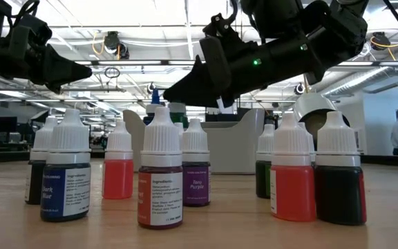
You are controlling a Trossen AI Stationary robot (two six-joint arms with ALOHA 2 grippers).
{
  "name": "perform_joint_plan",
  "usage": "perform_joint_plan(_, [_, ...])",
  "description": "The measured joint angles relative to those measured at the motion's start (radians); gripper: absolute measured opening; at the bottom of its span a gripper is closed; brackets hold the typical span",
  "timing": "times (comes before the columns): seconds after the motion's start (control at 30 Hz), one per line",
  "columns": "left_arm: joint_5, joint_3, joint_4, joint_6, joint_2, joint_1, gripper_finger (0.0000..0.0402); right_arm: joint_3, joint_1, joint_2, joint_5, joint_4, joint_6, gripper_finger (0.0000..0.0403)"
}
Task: Pick & Place food coloring
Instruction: Put the big green bottle into the gray bin
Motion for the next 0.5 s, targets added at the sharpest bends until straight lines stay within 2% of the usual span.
perform_joint_plan(0.27, [0.0, 0.0, 0.0, 0.0, 0.0, 0.0, 0.004, 0.0, 0.011, -0.014, -0.02, -0.002, -0.008, 0.0231])
perform_joint_plan(0.5, [0.0, 0.0, 0.0, 0.0, 0.0, 0.0, 0.004, 0.0, 0.052, -0.143, -0.052, -0.096, -0.049, 0.0251])
